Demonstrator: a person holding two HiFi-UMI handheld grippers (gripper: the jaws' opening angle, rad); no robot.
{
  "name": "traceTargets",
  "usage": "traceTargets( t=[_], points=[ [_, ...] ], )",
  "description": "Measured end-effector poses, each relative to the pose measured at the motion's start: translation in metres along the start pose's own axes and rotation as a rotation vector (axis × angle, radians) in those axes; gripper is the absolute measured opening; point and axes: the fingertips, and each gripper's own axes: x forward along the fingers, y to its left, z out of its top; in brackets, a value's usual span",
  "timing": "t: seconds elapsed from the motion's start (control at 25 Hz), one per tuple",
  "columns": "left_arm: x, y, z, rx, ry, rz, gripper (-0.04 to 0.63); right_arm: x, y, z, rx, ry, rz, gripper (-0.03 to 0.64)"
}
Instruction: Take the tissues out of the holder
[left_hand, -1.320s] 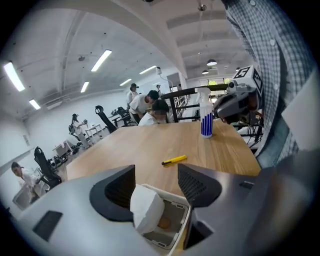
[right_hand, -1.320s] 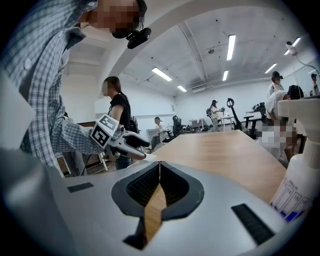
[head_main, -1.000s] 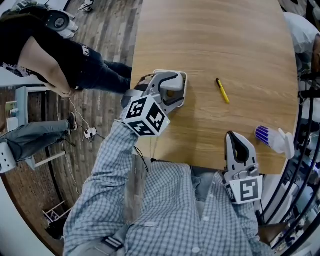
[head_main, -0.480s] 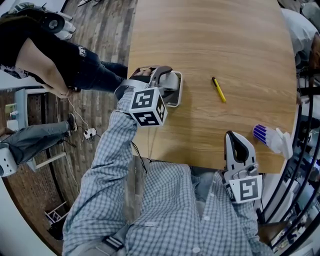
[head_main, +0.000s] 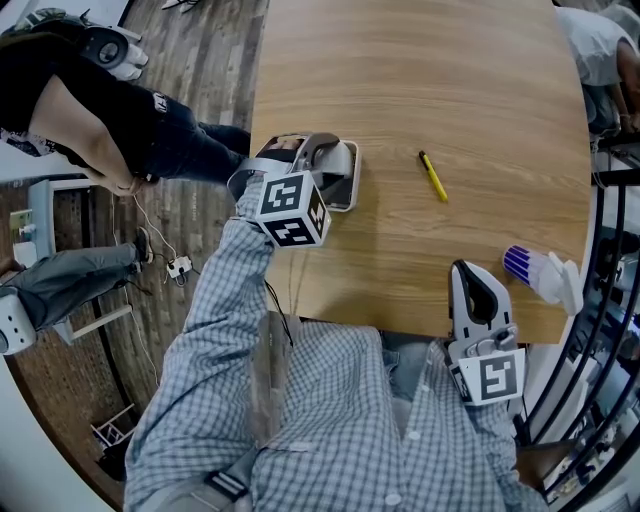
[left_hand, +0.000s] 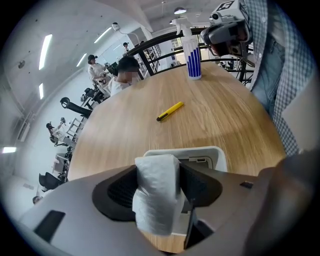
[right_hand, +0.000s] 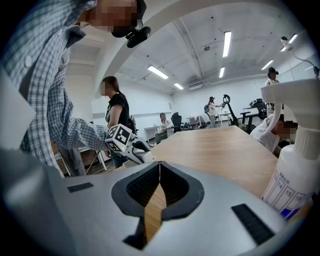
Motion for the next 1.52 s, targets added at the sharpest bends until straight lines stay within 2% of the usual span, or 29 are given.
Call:
traceTargets(
  t=[0.32,0.44,0.6,0.72,1.28,1.52],
  points=[
    [-0.010,0.005,-0.001,-0.019,0.018,0.053,0.267,-0.007,0.002,-0.004,-0.045,0.010,0.023,0.012],
    [-0.018,0.006,0.004,-0.029,0.005,0.075,0.267,-0.011,0.006,-0.003,-0.052,0.011,0.024,0.012],
    [-0.036,0.015,0.007,-0.055,-0.015,0.117,0.267,-0.011,0.013,0.013,-0.038,-0.039,0.006,0.012],
    [-0.053,0.020,0.009,-0.073,-0.036,0.156,0.267,-0.015,0.018,0.016,-0.067,-0.041,0.011,0.012],
    [-0.137,0.023,0.027,-0.205,-0.181,0.360,0.267,-0.034,0.034,0.032,-0.159,-0.112,-0.004,0.012],
    [-0.173,0.017,0.042,-0.316,-0.317,0.406,0.267,-0.038,0.039,0.048,-0.208,-0.162,-0.012,0.012]
  ],
)
